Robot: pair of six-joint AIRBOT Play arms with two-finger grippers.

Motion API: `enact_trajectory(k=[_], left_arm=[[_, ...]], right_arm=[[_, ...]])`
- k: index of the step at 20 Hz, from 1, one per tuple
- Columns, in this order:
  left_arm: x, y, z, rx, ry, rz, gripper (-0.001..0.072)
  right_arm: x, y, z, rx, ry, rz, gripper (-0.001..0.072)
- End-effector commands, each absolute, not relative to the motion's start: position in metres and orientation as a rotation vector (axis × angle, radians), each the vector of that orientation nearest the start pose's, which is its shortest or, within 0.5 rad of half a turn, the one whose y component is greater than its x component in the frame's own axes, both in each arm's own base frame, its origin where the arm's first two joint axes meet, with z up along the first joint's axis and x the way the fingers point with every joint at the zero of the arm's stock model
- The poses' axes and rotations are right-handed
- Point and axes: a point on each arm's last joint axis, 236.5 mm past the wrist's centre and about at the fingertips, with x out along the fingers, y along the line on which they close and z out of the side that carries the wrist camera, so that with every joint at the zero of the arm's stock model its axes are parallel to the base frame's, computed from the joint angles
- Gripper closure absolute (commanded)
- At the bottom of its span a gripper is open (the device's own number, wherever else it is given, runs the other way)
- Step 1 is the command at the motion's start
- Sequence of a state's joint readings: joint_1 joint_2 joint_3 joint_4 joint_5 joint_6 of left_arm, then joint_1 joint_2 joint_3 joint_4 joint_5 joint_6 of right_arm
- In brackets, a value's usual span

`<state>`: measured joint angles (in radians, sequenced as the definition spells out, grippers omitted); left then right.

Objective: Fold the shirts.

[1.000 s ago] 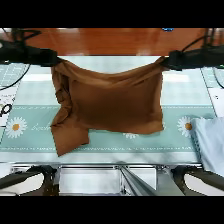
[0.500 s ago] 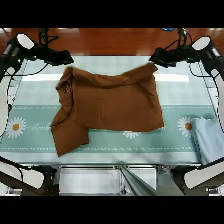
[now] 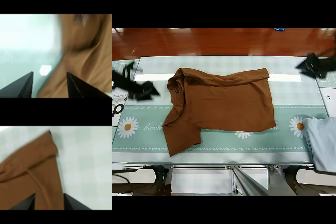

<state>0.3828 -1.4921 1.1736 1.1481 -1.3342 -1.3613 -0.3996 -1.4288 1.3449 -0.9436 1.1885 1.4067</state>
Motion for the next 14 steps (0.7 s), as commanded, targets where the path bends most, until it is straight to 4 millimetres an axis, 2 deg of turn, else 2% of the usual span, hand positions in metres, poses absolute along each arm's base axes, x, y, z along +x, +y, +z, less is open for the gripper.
enact_trajectory(k=[1, 3, 7, 9, 13, 14], left_arm=[[0.272, 0.027, -0.090, -0.741, 1.505, -0.077, 0.0199], [0.261, 0.011, -0.094, -0.838, 1.481, -0.132, 0.0199], [0.256, 0.009, -0.100, -0.826, 1.487, -0.144, 0.0199], [0.254, 0.006, -0.102, -0.827, 1.500, -0.152, 0.0199], [0.239, -0.017, -0.100, -0.794, 1.575, -0.270, 0.0199], [0.239, -0.018, -0.100, -0.795, 1.576, -0.269, 0.0200]], right_arm=[[0.365, -0.049, 0.011, 0.780, 1.097, 0.049, 0.0304], [0.336, -0.037, -0.006, 0.865, 1.092, 0.068, 0.0304], [0.305, -0.018, -0.018, 0.917, 1.125, 0.113, 0.0304], [0.298, -0.010, -0.022, 0.928, 1.151, 0.132, 0.0304], [0.293, -0.006, -0.026, 0.939, 1.167, 0.137, 0.0304], [0.293, -0.006, -0.026, 0.940, 1.167, 0.137, 0.0304]])
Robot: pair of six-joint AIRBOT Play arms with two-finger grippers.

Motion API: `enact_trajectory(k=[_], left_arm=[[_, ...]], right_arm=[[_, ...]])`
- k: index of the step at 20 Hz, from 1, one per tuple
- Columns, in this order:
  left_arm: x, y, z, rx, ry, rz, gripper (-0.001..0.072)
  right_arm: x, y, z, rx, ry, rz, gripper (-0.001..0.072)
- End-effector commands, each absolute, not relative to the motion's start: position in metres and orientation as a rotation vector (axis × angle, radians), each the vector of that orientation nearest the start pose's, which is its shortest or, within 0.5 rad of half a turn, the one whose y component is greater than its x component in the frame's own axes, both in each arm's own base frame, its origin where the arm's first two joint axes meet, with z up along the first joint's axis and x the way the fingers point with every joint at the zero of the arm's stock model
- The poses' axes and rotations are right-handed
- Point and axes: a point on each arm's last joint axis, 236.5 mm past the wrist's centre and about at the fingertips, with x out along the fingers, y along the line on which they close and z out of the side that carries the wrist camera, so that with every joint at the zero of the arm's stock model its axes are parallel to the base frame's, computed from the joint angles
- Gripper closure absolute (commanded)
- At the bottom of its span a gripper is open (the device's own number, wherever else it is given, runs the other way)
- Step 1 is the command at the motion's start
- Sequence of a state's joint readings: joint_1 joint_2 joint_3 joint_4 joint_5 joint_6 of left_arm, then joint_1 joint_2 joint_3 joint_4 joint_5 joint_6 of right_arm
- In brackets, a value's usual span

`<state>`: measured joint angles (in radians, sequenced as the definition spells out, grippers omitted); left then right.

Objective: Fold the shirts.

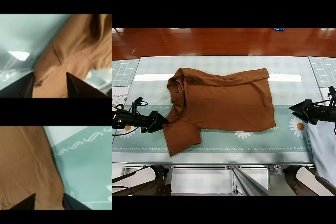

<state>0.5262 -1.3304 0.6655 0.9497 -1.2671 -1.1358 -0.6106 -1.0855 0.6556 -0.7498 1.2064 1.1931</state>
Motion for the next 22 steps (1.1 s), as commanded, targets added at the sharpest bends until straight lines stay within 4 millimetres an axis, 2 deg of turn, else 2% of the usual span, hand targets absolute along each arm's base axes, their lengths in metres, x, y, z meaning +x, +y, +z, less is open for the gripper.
enact_trajectory(k=[1, 4, 5, 7, 9, 11, 13, 15, 17, 22], left_arm=[[0.240, -0.017, -0.101, -0.793, 1.570, -0.265, 0.0199], [0.249, -0.015, -0.106, -0.776, 1.544, -0.232, 0.0203], [0.250, -0.018, -0.108, -0.768, 1.543, -0.225, 0.0283], [0.250, -0.028, -0.110, -0.731, 1.556, -0.251, 0.0692], [0.251, -0.033, -0.110, -0.709, 1.561, -0.266, 0.0688], [0.251, -0.034, -0.110, -0.707, 1.562, -0.267, 0.0688], [0.251, -0.034, -0.111, -0.706, 1.560, -0.265, 0.0688], [0.251, -0.033, -0.111, -0.706, 1.559, -0.264, 0.0688], [0.251, -0.034, -0.111, -0.706, 1.559, -0.265, 0.0688], [0.254, -0.032, -0.111, -0.705, 1.548, -0.257, 0.0688]], right_arm=[[0.293, -0.006, -0.026, 0.940, 1.167, 0.137, 0.0304], [0.293, -0.007, -0.026, 0.939, 1.167, 0.135, 0.0304], [0.292, -0.007, -0.028, 0.936, 1.169, 0.131, 0.0304], [0.283, -0.010, -0.039, 0.920, 1.207, 0.097, 0.0304], [0.265, -0.007, -0.056, 0.914, 1.277, 0.075, 0.0304], [0.244, 0.009, -0.066, 0.948, 1.352, 0.103, 0.0304], [0.232, 0.020, -0.074, 0.959, 1.396, 0.117, 0.0304], [0.228, 0.032, -0.081, 0.946, 1.435, 0.143, 0.0305], [0.231, 0.044, -0.090, 0.950, 1.470, 0.151, 0.0304], [0.277, 0.088, -0.104, 1.005, 1.425, 0.212, 0.0305]])
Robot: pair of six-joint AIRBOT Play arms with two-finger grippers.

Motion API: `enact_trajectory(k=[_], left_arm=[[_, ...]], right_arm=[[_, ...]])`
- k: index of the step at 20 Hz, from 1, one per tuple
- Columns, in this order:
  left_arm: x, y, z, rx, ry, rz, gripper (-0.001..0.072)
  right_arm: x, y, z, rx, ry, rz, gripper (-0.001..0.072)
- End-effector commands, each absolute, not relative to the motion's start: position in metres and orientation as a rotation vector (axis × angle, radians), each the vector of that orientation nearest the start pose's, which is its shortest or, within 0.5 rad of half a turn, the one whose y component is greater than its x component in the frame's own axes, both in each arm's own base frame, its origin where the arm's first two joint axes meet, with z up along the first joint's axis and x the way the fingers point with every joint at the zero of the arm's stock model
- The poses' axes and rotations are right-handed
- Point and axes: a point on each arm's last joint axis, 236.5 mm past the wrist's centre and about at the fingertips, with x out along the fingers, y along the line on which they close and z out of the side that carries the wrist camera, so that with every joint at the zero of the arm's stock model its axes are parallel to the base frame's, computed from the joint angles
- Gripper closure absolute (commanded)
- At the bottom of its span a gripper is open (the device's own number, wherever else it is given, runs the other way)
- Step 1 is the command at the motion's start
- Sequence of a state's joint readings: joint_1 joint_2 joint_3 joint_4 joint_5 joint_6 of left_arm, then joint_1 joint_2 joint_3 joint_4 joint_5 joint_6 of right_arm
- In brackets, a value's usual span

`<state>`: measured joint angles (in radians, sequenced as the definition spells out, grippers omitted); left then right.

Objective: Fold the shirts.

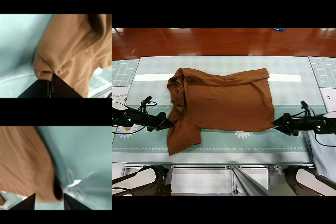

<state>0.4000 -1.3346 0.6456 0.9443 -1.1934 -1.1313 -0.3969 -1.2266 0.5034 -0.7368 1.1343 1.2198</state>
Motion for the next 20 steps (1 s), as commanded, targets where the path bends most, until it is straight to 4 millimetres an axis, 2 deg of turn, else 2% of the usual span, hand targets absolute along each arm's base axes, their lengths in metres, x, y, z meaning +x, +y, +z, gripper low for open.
enact_trajectory(k=[1, 3, 4, 5, 7, 8, 9, 10, 12, 14, 16, 17, 18, 20], left_arm=[[0.256, -0.033, -0.110, -0.715, 1.541, -0.259, 0.0688], [0.264, -0.037, -0.105, -0.763, 1.508, -0.260, 0.0688], [0.272, -0.038, -0.100, -0.792, 1.480, -0.264, 0.0688], [0.282, -0.039, -0.091, -0.817, 1.444, -0.273, 0.0688], [0.318, -0.043, -0.050, -0.854, 1.301, -0.345, 0.0688], [0.342, -0.043, -0.015, -0.864, 1.190, -0.394, 0.0688], [0.364, -0.041, 0.026, -0.861, 1.068, -0.431, 0.0688], [0.386, -0.038, 0.076, -0.846, 0.927, -0.462, 0.0688], [0.412, -0.028, 0.187, -0.849, 0.656, -0.493, 0.0688], [0.416, -0.017, 0.295, -0.763, 0.408, -0.486, 0.0689], [0.394, -0.017, 0.393, -0.610, 0.199, -0.496, 0.0689], [0.376, -0.026, 0.433, -0.516, 0.116, -0.515, 0.0689], [0.354, -0.036, 0.468, -0.422, 0.044, -0.526, 0.0688], [0.314, -0.047, 0.515, -0.278, -0.061, -0.482, 0.0689]], right_arm=[[0.285, 0.103, -0.103, 1.006, 1.431, 0.248, 0.0306], [0.296, 0.125, -0.099, 0.948, 1.444, 0.318, 0.0333], [0.304, 0.134, -0.095, 0.912, 1.439, 0.348, 0.0493], [0.313, 0.141, -0.085, 0.883, 1.424, 0.387, 0.0684], [0.333, 0.152, -0.042, 0.828, 1.384, 0.525, 0.0686], [0.345, 0.154, -0.011, 0.784, 1.337, 0.588, 0.0687], [0.363, 0.151, 0.028, 0.727, 1.256, 0.617, 0.0687], [0.382, 0.143, 0.068, 0.654, 1.164, 0.607, 0.0687], [0.410, 0.119, 0.170, 0.457, 0.929, 0.555, 0.0687], [0.414, 0.088, 0.287, 0.324, 0.663, 0.450, 0.0687], [0.388, 0.077, 0.385, 0.237, 0.444, 0.430, 0.0687], [0.364, 0.080, 0.422, 0.188, 0.368, 0.442, 0.0687], [0.341, 0.082, 0.447, 0.143, 0.315, 0.443, 0.0687], [0.296, 0.086, 0.485, 0.093, 0.193, 0.431, 0.0687]])
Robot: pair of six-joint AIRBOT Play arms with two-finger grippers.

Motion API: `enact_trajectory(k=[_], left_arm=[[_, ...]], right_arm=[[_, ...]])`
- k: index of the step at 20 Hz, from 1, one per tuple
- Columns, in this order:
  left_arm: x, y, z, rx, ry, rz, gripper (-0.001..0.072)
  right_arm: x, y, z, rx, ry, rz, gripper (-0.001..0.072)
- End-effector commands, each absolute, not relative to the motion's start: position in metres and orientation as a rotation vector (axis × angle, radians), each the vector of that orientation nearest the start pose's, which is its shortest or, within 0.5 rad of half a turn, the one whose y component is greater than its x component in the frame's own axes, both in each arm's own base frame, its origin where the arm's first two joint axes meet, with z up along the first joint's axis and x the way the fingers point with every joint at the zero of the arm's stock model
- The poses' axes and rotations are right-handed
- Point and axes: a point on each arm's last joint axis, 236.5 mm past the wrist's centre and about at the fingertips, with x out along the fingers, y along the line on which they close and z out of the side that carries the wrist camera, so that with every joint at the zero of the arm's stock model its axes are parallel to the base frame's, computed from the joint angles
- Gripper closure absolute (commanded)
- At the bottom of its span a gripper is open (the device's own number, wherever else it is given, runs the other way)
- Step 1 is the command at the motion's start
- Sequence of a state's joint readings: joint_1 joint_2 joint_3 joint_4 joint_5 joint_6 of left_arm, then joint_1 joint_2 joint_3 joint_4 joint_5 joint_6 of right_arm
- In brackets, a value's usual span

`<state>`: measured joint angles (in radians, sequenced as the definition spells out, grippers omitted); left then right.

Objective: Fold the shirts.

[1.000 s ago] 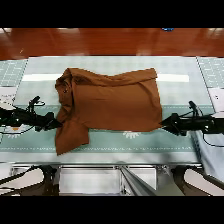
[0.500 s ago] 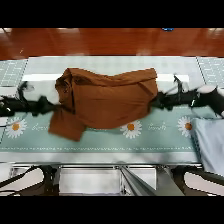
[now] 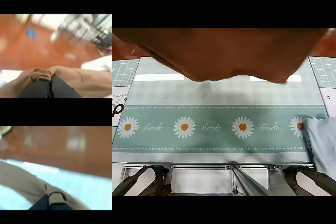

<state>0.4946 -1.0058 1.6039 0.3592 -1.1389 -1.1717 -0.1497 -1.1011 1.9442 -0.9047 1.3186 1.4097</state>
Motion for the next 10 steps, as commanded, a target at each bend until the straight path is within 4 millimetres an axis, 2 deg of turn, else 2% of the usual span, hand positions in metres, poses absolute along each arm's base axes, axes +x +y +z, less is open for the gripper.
enact_trajectory(k=[1, 4, 7, 8, 10], left_arm=[[0.297, -0.043, 0.532, -0.228, -0.108, -0.415, 0.0688], [0.244, -0.023, 0.567, -0.077, -0.217, -0.150, 0.0688], [0.196, -0.047, 0.579, 0.001, -0.273, -0.133, 0.0688], [0.180, -0.055, 0.581, 0.029, -0.288, -0.140, 0.0688], [0.152, -0.056, 0.579, 0.076, -0.297, -0.121, 0.0688]], right_arm=[[0.277, 0.084, 0.497, 0.070, 0.151, 0.407, 0.0686], [0.227, 0.079, 0.521, 0.019, 0.052, 0.345, 0.0687], [0.182, 0.081, 0.525, -0.021, 0.020, 0.321, 0.0687], [0.169, 0.082, 0.520, -0.030, 0.031, 0.314, 0.0686], [0.152, 0.082, 0.506, -0.042, 0.078, 0.303, 0.0686]])
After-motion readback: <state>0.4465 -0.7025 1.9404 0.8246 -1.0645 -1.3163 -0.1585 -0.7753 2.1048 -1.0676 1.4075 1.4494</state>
